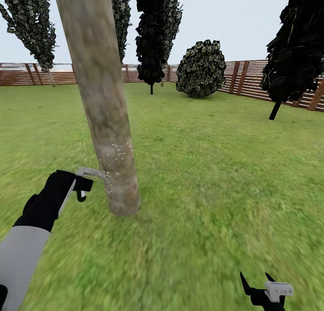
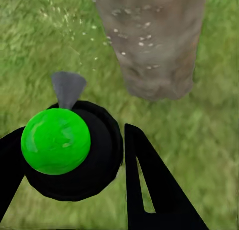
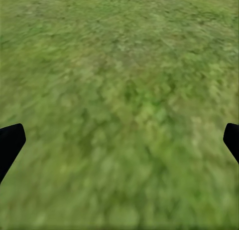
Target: In the garden, pick up the pesticide atomizer on the floor and spray pesticide onto both trees until each tree trunk is fully covered.
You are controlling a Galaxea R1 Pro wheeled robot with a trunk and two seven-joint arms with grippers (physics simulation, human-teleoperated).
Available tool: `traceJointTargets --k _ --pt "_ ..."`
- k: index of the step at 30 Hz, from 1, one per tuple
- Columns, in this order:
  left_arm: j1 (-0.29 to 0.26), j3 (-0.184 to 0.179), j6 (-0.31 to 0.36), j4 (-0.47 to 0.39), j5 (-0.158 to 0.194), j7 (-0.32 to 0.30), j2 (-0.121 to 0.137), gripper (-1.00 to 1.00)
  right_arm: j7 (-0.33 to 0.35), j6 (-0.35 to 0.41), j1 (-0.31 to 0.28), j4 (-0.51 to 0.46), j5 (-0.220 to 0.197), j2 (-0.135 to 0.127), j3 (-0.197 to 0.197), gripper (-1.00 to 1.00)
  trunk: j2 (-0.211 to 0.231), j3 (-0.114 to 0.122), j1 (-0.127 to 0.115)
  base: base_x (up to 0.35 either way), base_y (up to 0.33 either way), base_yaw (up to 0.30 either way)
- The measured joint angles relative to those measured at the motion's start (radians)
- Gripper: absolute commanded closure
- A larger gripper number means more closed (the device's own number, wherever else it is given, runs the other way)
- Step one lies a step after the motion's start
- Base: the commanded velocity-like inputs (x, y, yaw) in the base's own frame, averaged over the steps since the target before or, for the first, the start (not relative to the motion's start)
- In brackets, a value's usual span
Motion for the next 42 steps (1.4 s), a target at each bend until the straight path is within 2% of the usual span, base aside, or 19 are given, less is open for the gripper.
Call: traceJointTargets --k 3,11,15,20,23,25,28,31,33,35,38,41,42 --pt "-0.001 0.025 0.002 -0.003 0.009 0.0 0.0 1.0 0.0 0.0 0.0 0.0 0.0 0.0 0.0 -1.0 0.0 0.0 0.0 0.0 0.0 0.0" --pt "-0.02 0.024 0.01 -0.033 0.011 0.001 -0.016 1.0 0.0 0.0 0.0 0.0 0.0 0.0 0.0 -1.0 0.0 0.0 0.0 0.0 0.0 0.0" --pt "-0.029 0.028 0.011 -0.03 0.006 0.001 -0.003 1.0 0.001 0.0 0.0 0.0 0.0 0.0 0.0 -1.0 0.0 0.0 0.0 0.0 0.0 0.0" --pt "-0.023 0.027 0.005 0.044 0.006 0.001 0.02 1.0 0.0 0.0 0.0 0.0 0.0 0.0 0.0 -1.0 0.0 0.0 0.0 0.0 0.0 0.0" --pt "-0.021 0.021 0.002 0.063 0.009 0.001 0.013 1.0 0.0 0.0 0.0 0.0 0.0 0.0 0.0 -1.0 0.0 0.0 0.0 0.0 0.0 0.0" --pt "-0.022 0.0 0.004 0.067 0.018 0.001 -0.016 1.0 0.0 0.0 0.0 0.0 0.0 0.0 0.0 -1.0 0.0 0.0 0.0 0.0 0.0 0.0" --pt "-0.021 -0.012 0.003 0.066 0.01 0.002 -0.043 1.0 0.0 0.0 0.0 0.0 0.0 0.0 0.0 -1.0 0.0 0.0 0.0 0.0 0.0 0.0" --pt "-0.016 -0.009 -0.004 0.07 0.002 0.0 -0.031 1.0 0.0 0.0 0.0 0.0 0.0 0.0 0.0 -1.0 0.0 0.0 0.0 0.0 0.0 0.0" --pt "0.009 -0.006 -0.008 0.083 0.004 -0.001 -0.018 1.0 0.0 0.0 0.0 0.0 0.0 0.0 0.0 -1.0 0.0 0.0 0.0 0.0 0.0 0.0" --pt "0.068 -0.007 -0.034 0.097 0.01 -0.002 -0.006 1.0 0.0 0.0 0.0 0.001 0.0 0.0 0.0 -1.0 0.0 0.0 0.0 0.0 0.0 0.0" --pt "0.116 -0.007 -0.095 0.099 0.007 -0.002 -0.008 1.0 0.0 0.0 0.0 0.001 0.0 0.0 0.0 -1.0 0.0 0.0 0.0 0.0 0.0 0.0" --pt "0.146 0.028 -0.144 0.1 0.01 0.007 -0.01 1.0 0.0 0.0 0.0 0.002 0.0 0.0 0.0 -1.0 0.0 0.0 0.0 0.0 0.0 0.0" --pt "0.16 0.036 -0.168 0.106 0.021 0.013 -0.031 1.0 0.0 0.0 0.0 0.002 0.0 0.0 0.001 -1.0 0.0 0.0 0.0 0.0 0.0 0.0"
